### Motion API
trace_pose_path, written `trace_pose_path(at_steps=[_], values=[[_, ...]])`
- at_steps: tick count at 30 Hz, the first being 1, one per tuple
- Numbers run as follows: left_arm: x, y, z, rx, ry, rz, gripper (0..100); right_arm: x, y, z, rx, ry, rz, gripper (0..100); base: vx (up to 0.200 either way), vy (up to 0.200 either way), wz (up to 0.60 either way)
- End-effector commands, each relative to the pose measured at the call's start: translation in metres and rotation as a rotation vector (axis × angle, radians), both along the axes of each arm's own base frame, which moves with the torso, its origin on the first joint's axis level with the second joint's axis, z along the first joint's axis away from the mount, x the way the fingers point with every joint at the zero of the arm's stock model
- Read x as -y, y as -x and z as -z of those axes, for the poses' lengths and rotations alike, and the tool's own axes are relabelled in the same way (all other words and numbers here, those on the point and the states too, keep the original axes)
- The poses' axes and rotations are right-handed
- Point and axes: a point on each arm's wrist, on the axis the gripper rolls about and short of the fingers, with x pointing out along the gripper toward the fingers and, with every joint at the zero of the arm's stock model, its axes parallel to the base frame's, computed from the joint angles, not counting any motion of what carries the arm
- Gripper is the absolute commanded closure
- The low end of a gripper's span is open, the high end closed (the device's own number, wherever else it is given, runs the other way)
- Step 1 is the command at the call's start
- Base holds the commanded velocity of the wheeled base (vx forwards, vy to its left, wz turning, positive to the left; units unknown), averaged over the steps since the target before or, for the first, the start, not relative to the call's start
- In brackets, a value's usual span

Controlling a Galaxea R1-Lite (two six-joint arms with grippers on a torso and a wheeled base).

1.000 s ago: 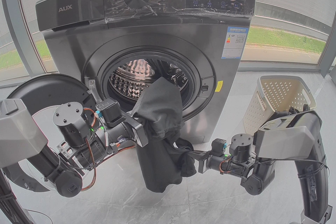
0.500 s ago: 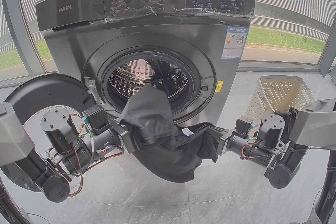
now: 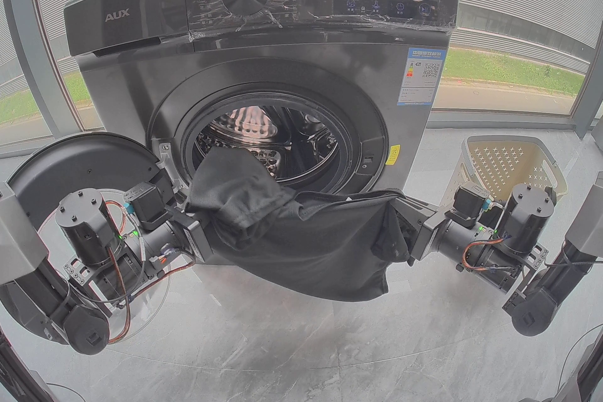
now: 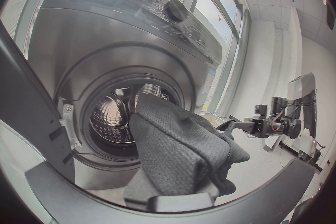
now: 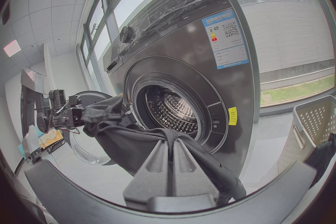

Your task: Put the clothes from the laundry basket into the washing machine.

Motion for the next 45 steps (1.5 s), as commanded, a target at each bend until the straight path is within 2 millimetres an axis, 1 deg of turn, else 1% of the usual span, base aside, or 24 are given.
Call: trace_pose_path(at_steps=[1,9,17,18,22,35,38,40,41,45], values=[[-0.008,-0.008,0.0,0.001,0.005,-0.038,100,0.002,0.006,-0.001,-0.005,0.003,-0.003,100,0.0,0.0,0.0],[-0.008,-0.007,0.0,0.003,0.007,-0.038,100,0.001,0.004,-0.002,0.002,-0.002,-0.003,100,0.0,0.0,0.0],[-0.01,-0.003,0.004,-0.02,0.001,-0.027,100,-0.001,0.003,-0.003,0.005,-0.006,-0.008,100,0.0,0.0,0.0],[-0.01,-0.004,0.004,-0.021,0.005,-0.027,0,-0.001,0.004,-0.003,0.005,-0.006,-0.009,100,0.0,0.0,0.0],[-0.01,-0.002,0.005,-0.046,0.028,-0.025,0,-0.001,0.002,-0.005,0.013,-0.01,-0.006,100,0.0,0.0,0.0],[-0.011,0.003,0.014,-0.091,0.016,-0.026,0,-0.002,-0.005,-0.012,0.048,-0.029,0.003,100,0.0,0.0,0.0],[-0.011,0.0,0.017,-0.101,0.013,-0.036,0,-0.003,-0.008,-0.015,0.061,-0.037,0.009,100,0.0,0.0,0.0],[-0.011,-0.003,0.017,-0.099,0.015,-0.04,0,-0.001,-0.009,-0.014,0.056,-0.034,0.018,100,0.0,0.0,0.0],[-0.015,-0.006,0.017,-0.093,0.017,-0.057,0,0.001,-0.009,-0.013,0.051,-0.033,0.043,100,0.0,0.0,0.0],[-0.018,-0.007,0.018,-0.095,0.012,-0.069,0,0.009,-0.014,-0.011,0.049,-0.029,0.084,100,0.0,0.0,0.0]])
